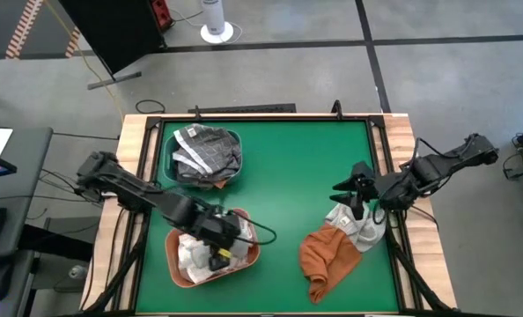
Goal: Sort microfiber towel by color & place in baskets
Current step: Put the gray microfiber towel into the orange bin
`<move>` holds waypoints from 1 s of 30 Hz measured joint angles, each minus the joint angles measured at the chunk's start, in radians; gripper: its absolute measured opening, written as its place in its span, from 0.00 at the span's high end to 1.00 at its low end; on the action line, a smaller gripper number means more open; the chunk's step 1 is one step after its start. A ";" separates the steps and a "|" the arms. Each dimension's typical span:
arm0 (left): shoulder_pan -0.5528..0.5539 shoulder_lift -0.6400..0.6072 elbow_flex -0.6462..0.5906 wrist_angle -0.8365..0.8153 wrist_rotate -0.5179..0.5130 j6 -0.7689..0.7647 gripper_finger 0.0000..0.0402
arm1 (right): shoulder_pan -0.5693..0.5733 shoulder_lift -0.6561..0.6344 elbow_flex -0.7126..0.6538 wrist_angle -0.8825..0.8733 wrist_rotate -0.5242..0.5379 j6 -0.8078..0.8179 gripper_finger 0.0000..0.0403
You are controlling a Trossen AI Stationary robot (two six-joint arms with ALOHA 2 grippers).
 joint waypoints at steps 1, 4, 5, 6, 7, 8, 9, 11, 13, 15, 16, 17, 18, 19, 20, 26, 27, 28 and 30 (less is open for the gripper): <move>0.006 0.023 -0.014 0.013 -0.001 -0.001 0.88 | 0.003 -0.005 -0.007 -0.021 0.004 0.023 0.45; 0.021 0.083 -0.062 0.052 -0.011 -0.003 0.88 | 0.026 -0.040 -0.032 -0.027 0.029 0.068 0.45; 0.026 0.099 -0.079 0.062 -0.020 -0.004 0.88 | 0.036 -0.056 -0.041 -0.028 0.045 0.082 0.45; 0.030 0.109 -0.100 0.081 -0.024 -0.004 0.88 | 0.046 -0.073 -0.049 -0.030 0.061 0.093 0.45; 0.033 0.115 -0.120 0.104 -0.026 -0.004 0.88 | 0.056 -0.087 -0.055 -0.034 0.079 0.104 0.45; 0.037 0.116 -0.140 0.130 -0.027 -0.004 0.88 | 0.065 -0.098 -0.057 -0.035 0.098 0.109 0.45; 0.039 0.115 -0.163 0.162 -0.027 -0.005 0.88 | 0.073 -0.109 -0.060 -0.034 0.114 0.114 0.45; 0.047 0.113 -0.210 0.230 -0.019 -0.012 0.88 | 0.086 -0.127 -0.062 -0.036 0.125 0.115 0.45; 0.050 0.114 -0.256 0.289 -0.008 -0.011 0.88 | 0.097 -0.138 -0.062 -0.033 0.125 0.119 0.45; 0.050 0.112 -0.302 0.349 -0.005 -0.011 0.88 | 0.107 -0.141 -0.062 -0.034 0.125 0.132 0.45; 0.050 0.111 -0.325 0.378 -0.005 -0.018 0.88 | 0.110 -0.141 -0.062 -0.034 0.126 0.135 0.45; 0.050 0.111 -0.342 0.400 -0.006 -0.031 0.88 | 0.114 -0.141 -0.062 -0.034 0.126 0.140 0.45; 0.050 0.111 -0.352 0.409 -0.006 -0.049 0.88 | 0.118 -0.141 -0.062 -0.034 0.126 0.147 0.45; 0.050 0.112 -0.358 0.409 -0.006 -0.068 0.88 | 0.121 -0.141 -0.062 -0.034 0.126 0.154 0.45; 0.051 0.112 -0.359 0.407 -0.006 -0.087 0.86 | 0.122 -0.141 -0.062 -0.034 0.126 0.160 0.45; 0.051 0.109 -0.322 0.394 0.019 -0.118 0.52 | 0.126 -0.129 -0.062 -0.037 0.071 0.170 0.45; 0.051 0.110 -0.310 0.384 0.036 -0.118 0.46 | 0.125 -0.123 -0.062 -0.040 0.053 0.170 0.45; 0.055 0.111 -0.295 0.368 0.057 -0.118 0.40 | 0.126 -0.116 -0.062 -0.045 0.030 0.170 0.44; 0.059 0.112 -0.257 0.315 0.101 -0.114 0.28 | 0.126 -0.098 -0.062 -0.059 -0.025 0.170 0.43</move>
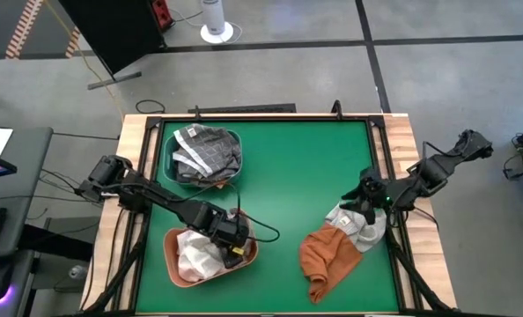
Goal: Sort microfiber towel by color & place in baskets
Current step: Put the gray microfiber towel into the orange bin, then put the orange microfiber towel into the green bin
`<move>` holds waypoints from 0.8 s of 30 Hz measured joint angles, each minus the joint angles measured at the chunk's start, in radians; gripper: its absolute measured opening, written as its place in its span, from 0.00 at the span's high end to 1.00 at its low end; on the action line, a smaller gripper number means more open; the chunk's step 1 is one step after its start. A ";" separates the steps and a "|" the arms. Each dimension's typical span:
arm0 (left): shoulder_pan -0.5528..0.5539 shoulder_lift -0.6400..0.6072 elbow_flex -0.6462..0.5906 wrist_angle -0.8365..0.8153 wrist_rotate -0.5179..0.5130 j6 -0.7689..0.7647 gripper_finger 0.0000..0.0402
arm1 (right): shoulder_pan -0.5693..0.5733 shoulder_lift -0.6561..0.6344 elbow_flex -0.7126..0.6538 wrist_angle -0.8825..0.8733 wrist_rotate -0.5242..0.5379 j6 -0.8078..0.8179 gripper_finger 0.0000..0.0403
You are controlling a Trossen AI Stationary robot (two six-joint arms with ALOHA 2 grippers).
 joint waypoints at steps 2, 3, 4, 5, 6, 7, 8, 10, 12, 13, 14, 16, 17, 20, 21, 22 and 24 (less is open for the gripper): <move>0.004 0.001 0.047 -0.069 0.037 0.021 0.19 | 0.000 0.023 0.000 -0.008 -0.050 0.000 0.42; 0.006 0.000 0.075 -0.104 0.049 0.032 0.15 | 0.000 0.036 0.000 -0.010 -0.067 0.000 0.42; 0.006 -0.003 0.102 -0.140 0.057 0.045 0.12 | 0.000 0.048 0.000 -0.013 -0.075 0.000 0.41; 0.006 -0.008 0.129 -0.170 0.058 0.058 0.10 | 0.000 0.058 0.000 -0.017 -0.077 0.000 0.41; 0.006 -0.015 0.157 -0.191 0.056 0.075 0.08 | 0.000 0.068 0.000 -0.019 -0.082 0.000 0.41; 0.006 -0.022 0.184 -0.204 0.053 0.089 0.07 | 0.000 0.075 0.000 -0.023 -0.083 0.000 0.40; 0.006 -0.029 0.206 -0.212 0.045 0.101 0.06 | 0.000 0.082 0.000 -0.030 -0.083 0.000 0.40; 0.006 -0.041 0.250 -0.235 0.027 0.115 0.06 | 0.000 0.090 0.000 -0.031 -0.083 0.000 0.40; 0.007 -0.048 0.299 -0.263 0.025 0.118 0.06 | 0.000 0.092 0.000 -0.030 -0.093 0.000 0.40; 0.007 -0.052 0.327 -0.288 0.025 0.117 0.05 | 0.000 0.092 0.000 -0.027 -0.110 0.000 0.40; 0.007 -0.055 0.357 -0.321 0.025 0.117 0.05 | 0.000 0.094 0.000 -0.021 -0.130 0.000 0.40; 0.007 -0.060 0.417 -0.393 0.019 0.122 0.05 | 0.009 0.120 0.000 -0.002 -0.181 -0.016 0.40; 0.009 -0.061 0.450 -0.431 0.006 0.130 0.05 | 0.021 0.141 0.001 0.010 -0.210 -0.031 0.40; 0.018 -0.061 0.542 -0.548 -0.074 0.153 0.05 | 0.068 0.241 0.001 0.046 -0.270 -0.064 0.40; 0.024 -0.061 0.568 -0.575 -0.114 0.153 0.05 | 0.085 0.283 0.000 0.065 -0.281 -0.074 0.40; 0.031 -0.061 0.591 -0.592 -0.156 0.153 0.05 | 0.101 0.322 0.001 0.092 -0.288 -0.089 0.40; 0.044 -0.061 0.630 -0.609 -0.219 0.153 0.05 | 0.133 0.404 0.019 0.117 -0.290 -0.112 0.40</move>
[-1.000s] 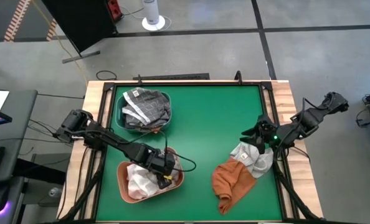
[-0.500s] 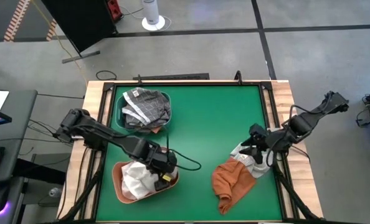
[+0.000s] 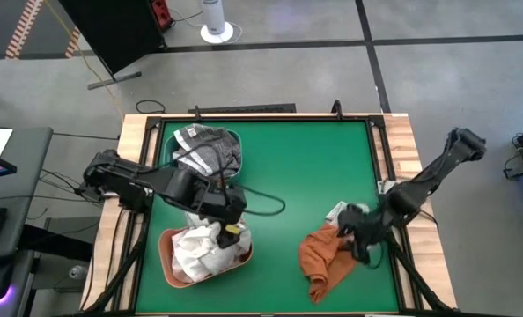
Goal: Sort microfiber towel by color & place in baskets
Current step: Put the orange microfiber towel into the green bin
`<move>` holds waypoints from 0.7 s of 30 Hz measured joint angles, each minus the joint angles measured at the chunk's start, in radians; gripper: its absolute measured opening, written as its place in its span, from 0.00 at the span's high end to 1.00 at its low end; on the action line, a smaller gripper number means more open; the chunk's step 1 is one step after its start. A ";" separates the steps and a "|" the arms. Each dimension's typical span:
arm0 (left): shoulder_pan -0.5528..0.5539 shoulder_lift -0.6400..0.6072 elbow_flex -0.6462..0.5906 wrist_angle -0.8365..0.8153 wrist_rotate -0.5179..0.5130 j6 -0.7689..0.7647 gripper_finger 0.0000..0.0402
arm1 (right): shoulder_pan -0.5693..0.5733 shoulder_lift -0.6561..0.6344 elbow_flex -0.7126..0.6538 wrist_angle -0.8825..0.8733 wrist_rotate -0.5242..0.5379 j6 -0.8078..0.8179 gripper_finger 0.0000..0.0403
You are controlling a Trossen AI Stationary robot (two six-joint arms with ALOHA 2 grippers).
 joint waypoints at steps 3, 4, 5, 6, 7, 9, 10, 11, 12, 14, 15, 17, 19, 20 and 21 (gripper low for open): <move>0.019 0.000 0.038 -0.003 -0.034 0.001 0.05 | 0.045 0.122 0.062 0.006 -0.006 -0.057 0.40; 0.024 0.000 0.044 -0.003 -0.036 0.006 0.05 | 0.061 0.154 0.086 0.004 -0.006 -0.083 0.40; 0.030 0.000 0.048 -0.003 -0.036 0.012 0.05 | 0.076 0.188 0.111 0.007 -0.006 -0.109 0.40; 0.037 0.000 0.051 -0.005 -0.036 0.019 0.05 | 0.091 0.220 0.134 0.011 -0.006 -0.134 0.40; 0.044 0.000 0.052 -0.005 -0.039 0.022 0.05 | 0.104 0.250 0.155 0.012 -0.006 -0.161 0.40; 0.062 0.000 0.052 -0.007 -0.040 0.022 0.05 | 0.126 0.311 0.191 0.009 -0.006 -0.219 0.40; 0.071 0.000 0.052 -0.008 -0.041 0.018 0.05 | 0.133 0.340 0.206 0.017 -0.006 -0.244 0.40; 0.081 0.000 0.052 -0.008 -0.041 0.013 0.05 | 0.136 0.367 0.218 0.024 -0.006 -0.263 0.40; 0.089 0.000 0.052 -0.007 -0.041 0.009 0.05 | 0.136 0.395 0.230 0.026 -0.005 -0.274 0.40; 0.102 -0.006 0.052 -0.007 -0.041 0.007 0.05 | 0.134 0.445 0.252 0.026 -0.004 -0.287 0.40; 0.107 -0.012 0.052 -0.007 -0.042 0.006 0.05 | 0.133 0.471 0.263 0.025 0.000 -0.295 0.40; 0.115 -0.028 0.052 -0.008 -0.043 0.008 0.05 | 0.132 0.515 0.288 0.025 0.005 -0.320 0.40; 0.122 -0.047 0.052 -0.008 -0.051 0.009 0.05 | 0.133 0.560 0.307 0.025 0.020 -0.360 0.40; 0.125 -0.057 0.052 -0.007 -0.064 0.007 0.05 | 0.133 0.583 0.314 0.023 0.038 -0.380 0.40; 0.126 -0.067 0.052 -0.007 -0.076 0.002 0.05 | 0.134 0.606 0.317 0.023 0.057 -0.399 0.40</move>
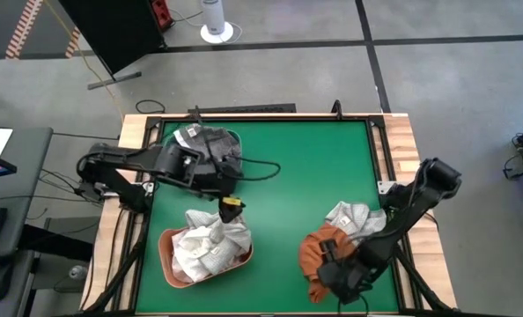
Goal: Sort microfiber towel by color & place in baskets
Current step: Put the orange microfiber towel into the green bin
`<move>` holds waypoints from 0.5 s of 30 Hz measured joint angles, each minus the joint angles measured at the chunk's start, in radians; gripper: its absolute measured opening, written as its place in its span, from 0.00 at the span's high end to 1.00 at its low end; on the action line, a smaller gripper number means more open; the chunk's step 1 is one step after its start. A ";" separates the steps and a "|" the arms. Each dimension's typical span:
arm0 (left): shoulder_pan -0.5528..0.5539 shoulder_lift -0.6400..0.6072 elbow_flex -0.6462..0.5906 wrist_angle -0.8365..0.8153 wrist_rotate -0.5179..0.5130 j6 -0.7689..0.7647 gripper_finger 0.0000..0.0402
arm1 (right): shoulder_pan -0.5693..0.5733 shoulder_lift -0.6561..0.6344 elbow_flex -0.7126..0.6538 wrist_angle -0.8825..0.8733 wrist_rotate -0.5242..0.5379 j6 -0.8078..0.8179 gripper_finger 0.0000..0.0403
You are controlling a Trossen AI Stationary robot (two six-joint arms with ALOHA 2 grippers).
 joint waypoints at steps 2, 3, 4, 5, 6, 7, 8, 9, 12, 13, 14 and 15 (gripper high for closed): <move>0.000 -0.021 0.000 0.000 -0.033 -0.015 0.05 | -0.002 0.041 0.006 -0.004 0.025 -0.034 0.42; 0.000 -0.034 0.000 0.000 -0.047 -0.023 0.05 | -0.007 0.058 0.007 -0.001 0.029 -0.047 0.43; 0.000 -0.048 0.000 0.000 -0.058 -0.031 0.05 | -0.012 0.073 0.008 0.002 0.030 -0.052 0.46; 0.000 -0.062 0.000 0.000 -0.066 -0.040 0.05 | -0.019 0.088 0.008 0.003 0.030 -0.052 0.49; -0.002 -0.076 0.000 0.000 -0.070 -0.049 0.05 | -0.026 0.104 0.008 0.002 0.030 -0.052 0.54; -0.003 -0.089 0.000 0.000 -0.073 -0.059 0.05 | -0.034 0.118 0.008 0.002 0.030 -0.052 0.59; -0.003 -0.101 0.000 0.000 -0.077 -0.069 0.05 | -0.042 0.129 0.008 0.001 0.030 -0.052 0.66; -0.003 -0.114 0.000 0.000 -0.081 -0.078 0.05 | -0.051 0.139 0.008 0.002 0.030 -0.052 0.73; -0.003 -0.145 0.000 0.002 -0.093 -0.104 0.05 | -0.084 0.146 0.008 -0.003 0.029 -0.052 0.93; -0.005 -0.154 0.000 0.004 -0.094 -0.109 0.05 | -0.095 0.139 0.008 -0.007 0.029 -0.052 0.95; -0.008 -0.161 0.000 0.005 -0.095 -0.112 0.05 | -0.107 0.129 0.008 -0.012 0.029 -0.052 0.95; -0.011 -0.166 0.000 0.005 -0.096 -0.113 0.05 | -0.120 0.112 0.007 -0.018 0.029 -0.052 0.94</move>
